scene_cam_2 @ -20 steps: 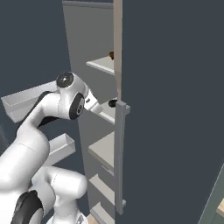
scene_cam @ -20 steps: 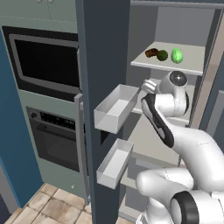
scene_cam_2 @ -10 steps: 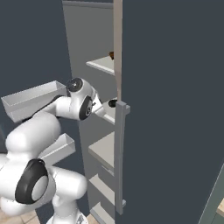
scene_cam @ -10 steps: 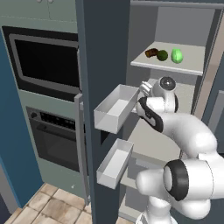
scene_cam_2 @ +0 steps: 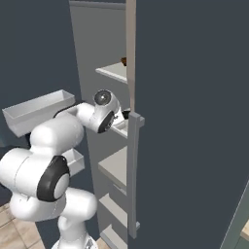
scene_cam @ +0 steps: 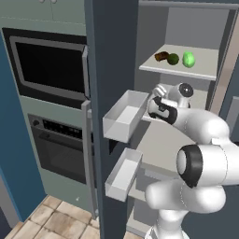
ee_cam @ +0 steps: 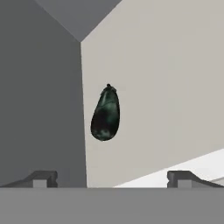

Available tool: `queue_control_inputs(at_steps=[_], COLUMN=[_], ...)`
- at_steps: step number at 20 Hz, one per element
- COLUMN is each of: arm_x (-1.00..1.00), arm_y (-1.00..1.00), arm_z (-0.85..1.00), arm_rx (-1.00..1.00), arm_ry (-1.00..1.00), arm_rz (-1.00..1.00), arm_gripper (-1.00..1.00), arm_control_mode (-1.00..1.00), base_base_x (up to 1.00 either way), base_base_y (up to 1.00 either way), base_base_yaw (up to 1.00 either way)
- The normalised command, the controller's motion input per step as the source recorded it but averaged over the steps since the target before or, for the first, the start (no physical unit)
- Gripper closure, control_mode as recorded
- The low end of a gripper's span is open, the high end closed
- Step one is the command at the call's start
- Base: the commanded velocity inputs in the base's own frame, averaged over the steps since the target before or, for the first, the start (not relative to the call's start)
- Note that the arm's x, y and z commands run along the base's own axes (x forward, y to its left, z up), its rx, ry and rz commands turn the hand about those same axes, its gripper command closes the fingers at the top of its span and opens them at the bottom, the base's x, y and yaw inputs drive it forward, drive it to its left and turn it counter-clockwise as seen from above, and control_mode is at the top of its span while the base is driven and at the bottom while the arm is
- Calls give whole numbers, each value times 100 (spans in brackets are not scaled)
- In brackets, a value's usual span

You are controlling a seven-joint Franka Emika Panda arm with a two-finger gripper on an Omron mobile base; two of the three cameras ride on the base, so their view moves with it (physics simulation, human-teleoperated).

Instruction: Take the eggplant and lime from the second highest rack and move them to the highest rack where the sweet potato and corn are located, to maximize freezer space. Close the freezer door after rearranging.

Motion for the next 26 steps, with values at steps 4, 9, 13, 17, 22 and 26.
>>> queue_control_inputs(at_steps=[4, 9, 13, 17, 22, 26], arm_x=[51, 48, 33, 29, 32, 25], arm_y=[-2, -2, 0, 0, 0, 0], arm_z=[-12, -10, -15, -17, -26, -37], arm_rx=[2, 3, 2, 4, 1, 0], arm_ry=[3, 9, 7, 0, 7, 22], arm_rz=[0, 0, 0, 0, 0, 0], arm_gripper=[-100, -100, -100, -100, -100, -100], arm_control_mode=[-100, -100, -100, -100, -100, -100], base_base_x=[0, 0, 0, 0, 0, 0], base_base_y=[0, 0, 0, 0, 0, 0], base_base_yaw=[0, 0, 0, 0, 0, 0])
